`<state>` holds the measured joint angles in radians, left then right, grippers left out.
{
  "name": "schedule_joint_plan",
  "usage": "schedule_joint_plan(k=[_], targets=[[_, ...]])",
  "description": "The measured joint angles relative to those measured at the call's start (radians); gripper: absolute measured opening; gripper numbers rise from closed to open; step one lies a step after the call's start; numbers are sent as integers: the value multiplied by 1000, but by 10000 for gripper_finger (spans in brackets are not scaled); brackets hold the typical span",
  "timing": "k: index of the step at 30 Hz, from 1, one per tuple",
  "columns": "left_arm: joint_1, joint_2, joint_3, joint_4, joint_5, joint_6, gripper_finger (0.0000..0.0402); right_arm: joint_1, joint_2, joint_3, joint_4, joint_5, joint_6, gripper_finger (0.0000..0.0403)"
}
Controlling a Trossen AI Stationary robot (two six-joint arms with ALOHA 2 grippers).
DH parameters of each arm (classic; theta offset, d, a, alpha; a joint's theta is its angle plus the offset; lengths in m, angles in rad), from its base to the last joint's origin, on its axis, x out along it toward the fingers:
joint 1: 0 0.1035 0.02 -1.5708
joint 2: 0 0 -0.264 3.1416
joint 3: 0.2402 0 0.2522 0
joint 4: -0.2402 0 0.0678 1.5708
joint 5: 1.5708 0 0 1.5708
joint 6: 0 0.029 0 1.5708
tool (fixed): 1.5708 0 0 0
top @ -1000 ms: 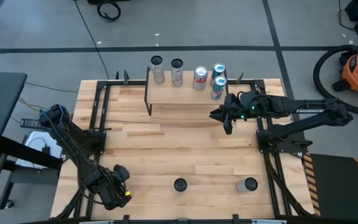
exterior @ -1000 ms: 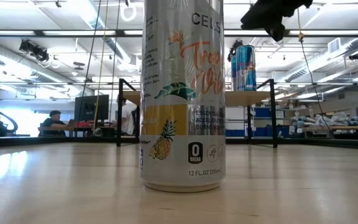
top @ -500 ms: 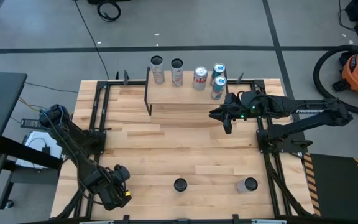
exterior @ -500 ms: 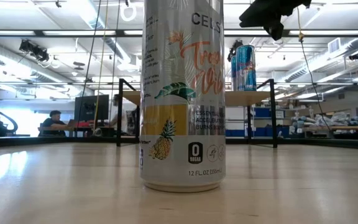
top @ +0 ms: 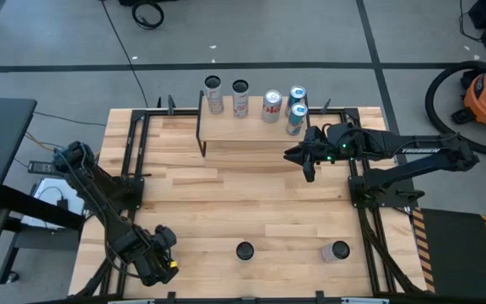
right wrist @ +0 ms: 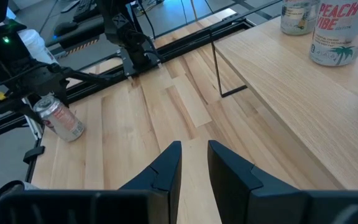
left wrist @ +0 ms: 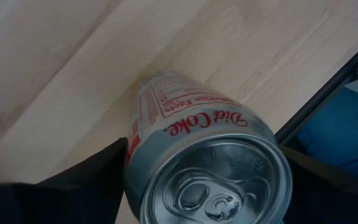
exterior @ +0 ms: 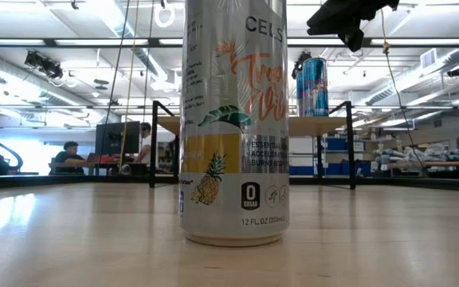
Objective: Place canned beverage on shelf
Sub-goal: Put the red soda can aligned with the other red soda can on the shelf
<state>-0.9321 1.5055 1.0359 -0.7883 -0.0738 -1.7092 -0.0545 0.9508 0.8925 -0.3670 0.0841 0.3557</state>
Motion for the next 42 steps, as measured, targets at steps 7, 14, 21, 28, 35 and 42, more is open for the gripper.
schedule_joint_plan(k=[7, 14, 21, 28, 35, 42], targets=[[1, 0, 0, -4, 30, -7, 329, 0, 0, 0, 0, 0, 0, 87], [46, -1, 0, -7, 102, 22, 327, 0, 0, 0, 0, 0, 0, 87], [142, 0, 13, -18, 180, 101, 327, 0, 0, 0, 0, 0, 0, 87], [258, 0, 90, -65, 203, 225, 326, 0, 0, 0, 0, 0, -56, 87], [383, 0, 218, -259, 202, 392, 326, 0, 0, 0, 0, 0, -96, 87], [503, -1, 338, -423, 162, 549, 327, -1, 0, -1, 46, 1, -104, 87]])
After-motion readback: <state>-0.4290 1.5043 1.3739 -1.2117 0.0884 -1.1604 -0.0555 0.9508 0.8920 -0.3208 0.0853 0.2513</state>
